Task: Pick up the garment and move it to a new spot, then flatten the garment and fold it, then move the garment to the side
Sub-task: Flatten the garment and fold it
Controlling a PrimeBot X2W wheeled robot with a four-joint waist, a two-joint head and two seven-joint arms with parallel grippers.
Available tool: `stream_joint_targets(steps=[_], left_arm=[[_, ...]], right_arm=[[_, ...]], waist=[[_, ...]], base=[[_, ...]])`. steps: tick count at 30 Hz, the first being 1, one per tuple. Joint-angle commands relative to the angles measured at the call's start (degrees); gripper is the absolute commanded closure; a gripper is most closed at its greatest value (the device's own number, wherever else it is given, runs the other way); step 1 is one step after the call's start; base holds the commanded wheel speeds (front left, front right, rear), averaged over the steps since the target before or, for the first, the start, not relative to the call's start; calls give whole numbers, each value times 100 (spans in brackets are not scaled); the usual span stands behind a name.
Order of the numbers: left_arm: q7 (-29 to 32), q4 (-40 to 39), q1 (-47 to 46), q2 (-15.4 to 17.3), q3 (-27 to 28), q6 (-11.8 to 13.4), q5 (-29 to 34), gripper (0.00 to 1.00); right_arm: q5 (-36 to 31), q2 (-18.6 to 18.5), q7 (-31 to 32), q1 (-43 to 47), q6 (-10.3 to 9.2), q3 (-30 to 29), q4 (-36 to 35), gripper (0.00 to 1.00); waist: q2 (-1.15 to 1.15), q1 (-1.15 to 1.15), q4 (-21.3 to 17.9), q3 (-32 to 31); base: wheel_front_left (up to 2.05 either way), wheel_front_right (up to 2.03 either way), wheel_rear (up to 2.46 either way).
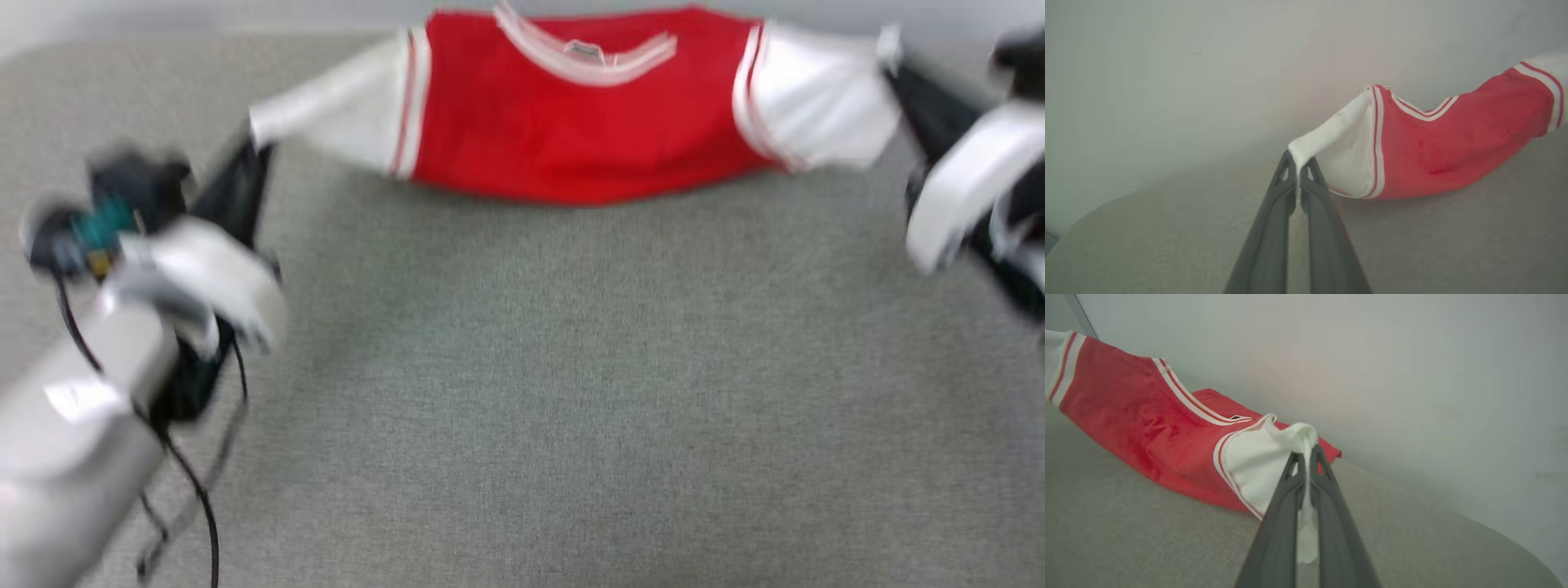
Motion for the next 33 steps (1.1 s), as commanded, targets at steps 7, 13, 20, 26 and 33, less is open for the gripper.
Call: stream_joint_targets(steps=[7,13,20,26,33], left_arm=[[1,-467,1443,205,-198,314,-367,100],[-26,-566,2461,316,-115,517,-735,100],[-48,-693,3455,497,-76,684,-1015,100],[-59,-838,4149,558,52,817,-1258,100],[-65,-1045,4775,566,235,982,-1258,100]], right_arm=[[100,-186,79,1746,-6,-149,-457,100],[120,-183,140,3002,-6,-424,-541,100],[113,-146,231,4237,-6,-856,-722,100],[27,-123,369,5273,-6,-1232,-1075,100],[-138,-92,676,6165,-8,-1671,-1407,100]], waist=[[0,1,18,-672],[0,1,-23,-1158],[0,1,-79,-1611],[0,1,-116,-1810],[0,1,-104,-1843]], base=[[0,0,0],[0,0,0],[0,0,0],[0,0,0],[0,0,0]])
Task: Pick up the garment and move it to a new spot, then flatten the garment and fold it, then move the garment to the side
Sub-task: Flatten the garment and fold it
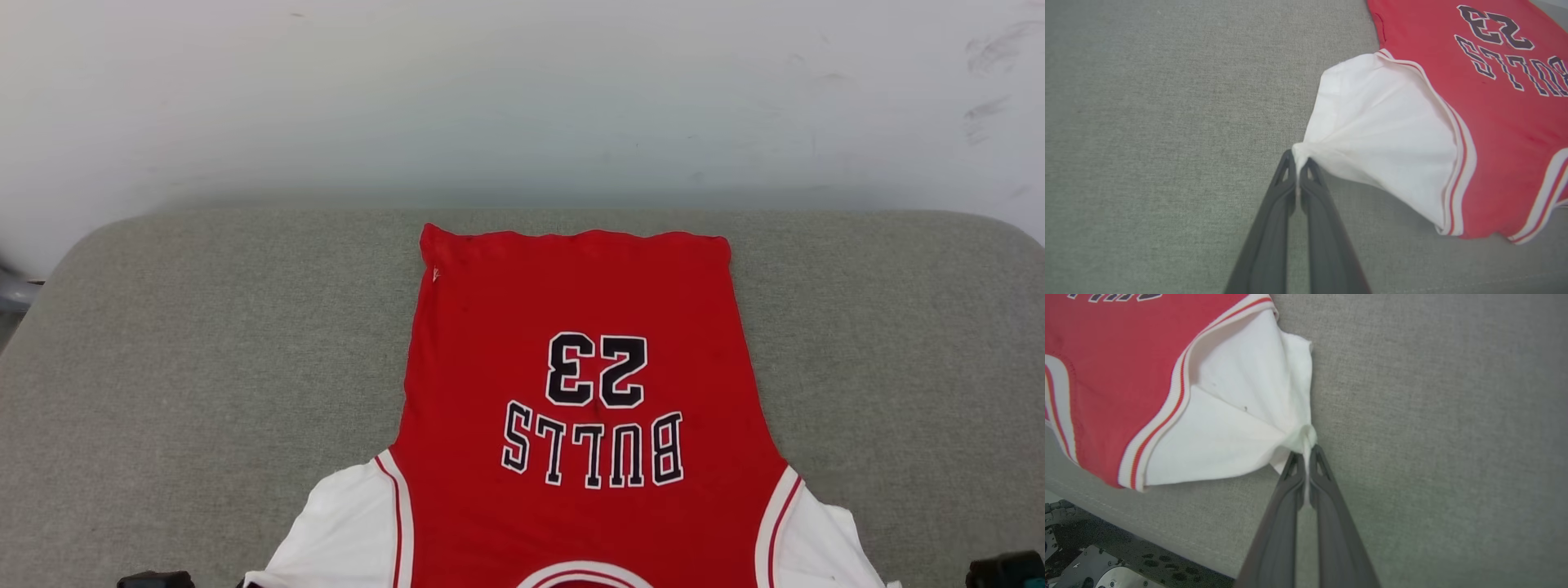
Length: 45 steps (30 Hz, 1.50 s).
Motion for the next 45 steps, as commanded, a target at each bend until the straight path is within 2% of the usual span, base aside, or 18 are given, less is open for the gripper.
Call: stream_joint_targets(steps=[1,6,7,8,9,13,18,21,25,30,31,32,38,42,45], left_arm=[[-39,-14,100,29,22,42,63,100],[-35,-83,147,-66,110,11,157,100],[-35,-96,124,-89,118,0,187,100],[-35,-110,91,-113,127,-10,220,100],[-35,-130,68,-147,148,-26,245,100],[-36,-212,17,-253,249,2,401,100],[-35,-401,-41,-381,435,31,668,100],[-35,-547,-127,-480,545,40,854,100],[-33,-731,-314,-626,693,26,1133,100],[-30,-876,-576,-939,825,-78,1458,100],[-30,-891,-630,-1015,866,-96,1519,100],[-30,-903,-784,-1247,954,-198,1718,100],[-30,-843,-1027,-1718,1158,-473,2080,100],[-30,-797,-1183,-2012,1328,-655,2304,100],[-30,-774,-1258,-2150,1412,-761,2413,100]], right_arm=[[-27,36,75,198,-10,-70,-41,100],[-101,224,208,406,-10,-383,-309,100],[-139,257,234,423,-9,-448,-346,70],[-175,283,260,426,-9,-516,-394,11],[-226,306,262,395,-9,-599,-465,0],[-377,397,302,217,-9,-1025,-798,0],[-567,326,411,-152,-9,-1757,-1452,0],[-656,229,567,-595,-9,-2210,-1871,0],[-674,8,1046,-1436,-8,-2519,-2230,0],[-369,-206,2282,-2782,-8,-2440,-2190,0],[-330,-267,2634,-3022,-8,-2371,-2090,0],[-270,-383,3596,-3775,-8,-2186,-1830,0],[-466,-408,5487,-5005,-8,-1966,-1063,0],[-698,-391,6275,-5566,-8,-1846,-750,0],[-857,-350,6453,-5800,-9,-1834,-631,0]], waist=[[0,1,17,4],[0,1,62,24],[0,1,71,29],[0,1,81,34],[0,1,87,44],[0,1,129,113],[0,1,248,321],[0,1,404,529],[0,1,663,911],[0,1,1023,1500],[0,1,1094,1632],[0,1,1324,2004],[0,1,1711,2611],[0,1,1915,2998],[0,1,1991,3172]], base=[[0,0,0],[0,0,0],[0,0,0],[0,0,0],[0,0,0],[0,0,0],[0,0,0],[0,0,0],[0,0,0],[0,0,0],[0,0,0],[0,0,0],[0,0,0],[0,0,0],[0,0,0]])
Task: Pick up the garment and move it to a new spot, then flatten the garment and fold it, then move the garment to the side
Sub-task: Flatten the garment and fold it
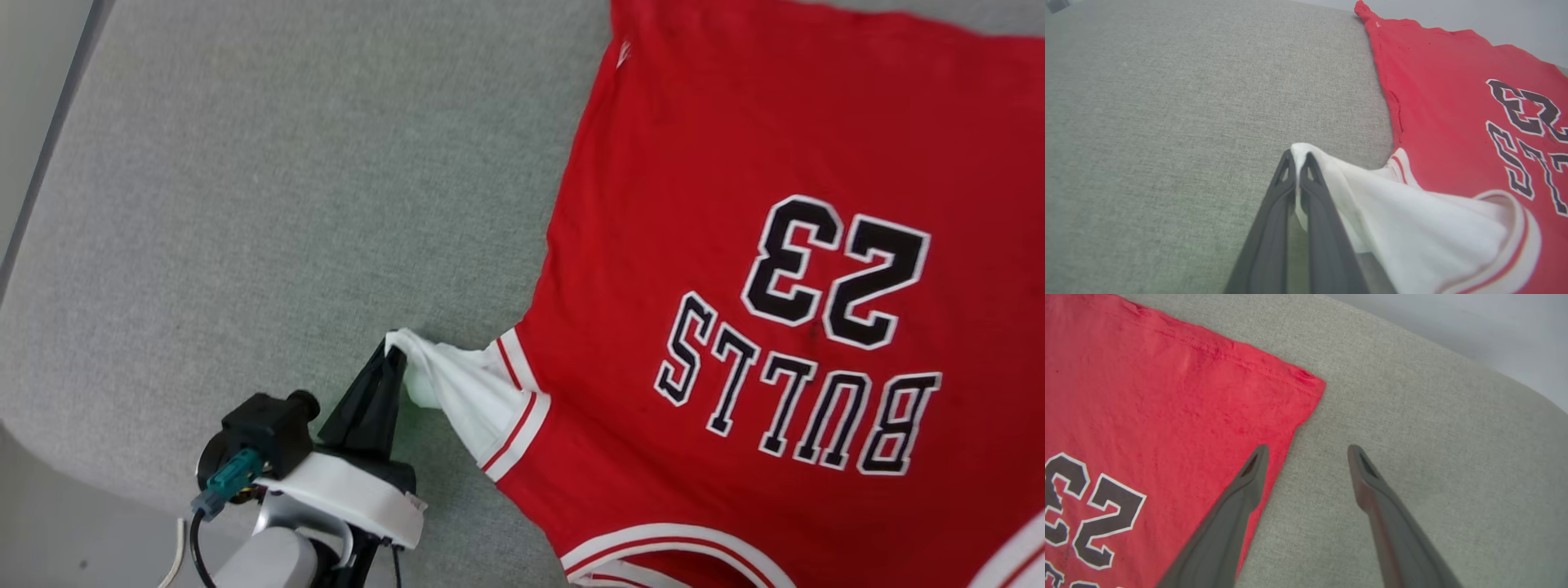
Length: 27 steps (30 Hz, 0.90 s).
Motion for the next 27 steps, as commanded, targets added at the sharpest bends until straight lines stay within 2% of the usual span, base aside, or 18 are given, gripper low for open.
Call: stream_joint_targets(steps=[1,5,6,12,13,14,19,21,23,27], left_arm=[[-16,6,-99,-66,56,-53,61,100],[-16,64,-196,-298,215,-237,247,100],[-16,135,-262,-451,303,-374,377,100],[-14,271,-278,-695,492,-578,580,100],[-13,285,-273,-729,524,-615,611,100],[-11,298,-271,-759,551,-637,646,100],[-10,392,-166,-864,682,-727,773,100],[-10,446,-95,-874,736,-733,814,100],[-11,432,-28,-907,807,-725,830,100],[-14,401,176,-906,885,-645,886,100]], right_arm=[[-79,1,50,-112,-4,37,35,0],[-339,162,205,-364,-4,46,290,0],[-489,106,317,-248,-4,155,454,0],[-406,30,383,274,-3,271,725,0],[-442,-16,344,302,-3,285,720,80],[-456,-57,301,314,-4,296,726,100],[-453,-64,-65,135,-4,312,616,100],[-320,99,-282,29,-4,232,596,100],[-244,221,-490,-39,-3,229,556,100],[-81,183,-890,52,-4,339,529,100]], waist=[[0,-2,282,376],[0,-2,370,664],[0,-2,441,816],[0,-2,489,951],[0,-2,484,958],[0,-2,479,957],[0,-2,376,785],[0,-2,306,646],[0,-2,214,473],[0,-2,46,46]], base=[[0,0,0],[0,0,0],[0,0,0],[0,0,0],[0,0,0],[0,0,0],[0,0,0],[0,0,0],[0,0,0],[0,0,0]])
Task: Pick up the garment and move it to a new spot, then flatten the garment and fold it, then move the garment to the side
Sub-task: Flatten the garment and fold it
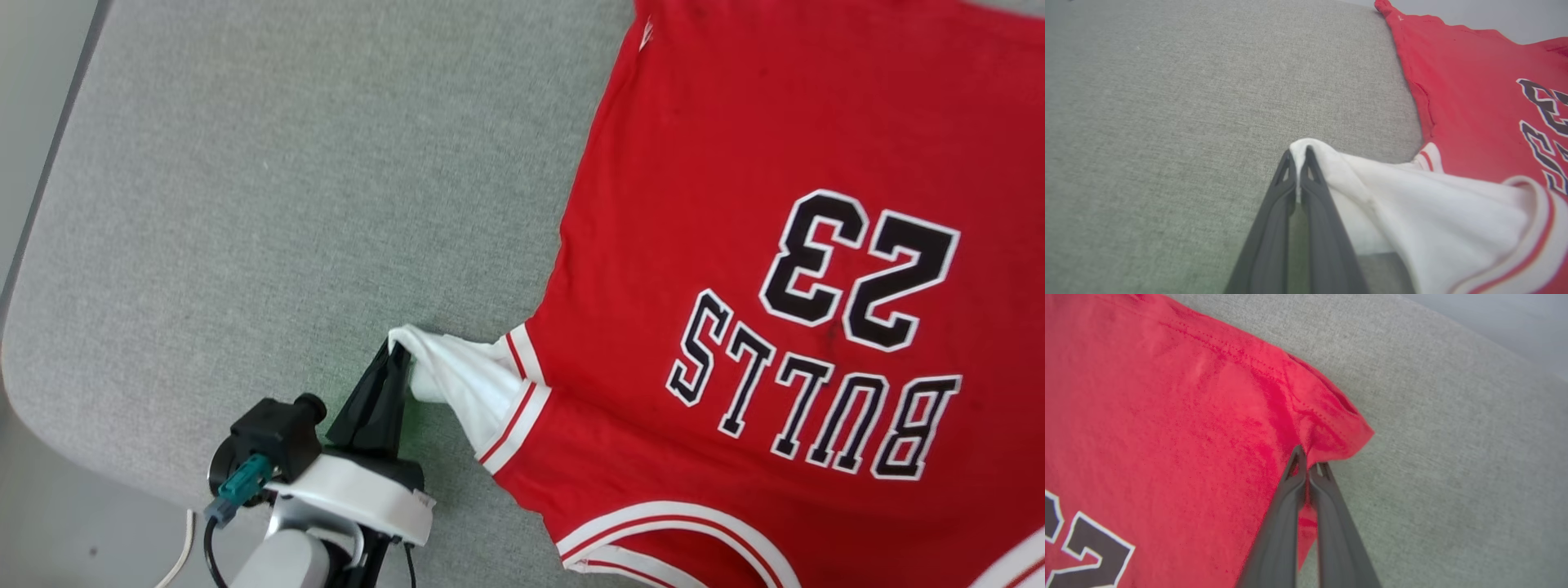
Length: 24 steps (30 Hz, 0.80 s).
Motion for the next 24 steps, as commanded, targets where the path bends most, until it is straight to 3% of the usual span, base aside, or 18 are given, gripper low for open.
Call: stream_joint_targets(steps=[1,11,18,24], left_arm=[[-13,-10,117,39,40,51,19,100],[152,-134,782,333,184,295,-65,100],[274,-264,1263,505,285,451,-165,100],[310,-364,1559,596,341,541,-246,100]], right_arm=[[82,-32,-104,133,-3,58,-25,100],[820,-456,-903,1423,-4,314,-448,100],[1123,-706,-1129,2985,-5,147,-800,100],[1298,-659,-1068,4472,-4,-208,-1123,100]], waist=[[0,0,-204,-368],[0,0,-702,-1458],[0,0,-1020,-2033],[0,0,-1185,-2310]], base=[[0,0,0],[0,0,0],[0,0,0],[0,0,0]])
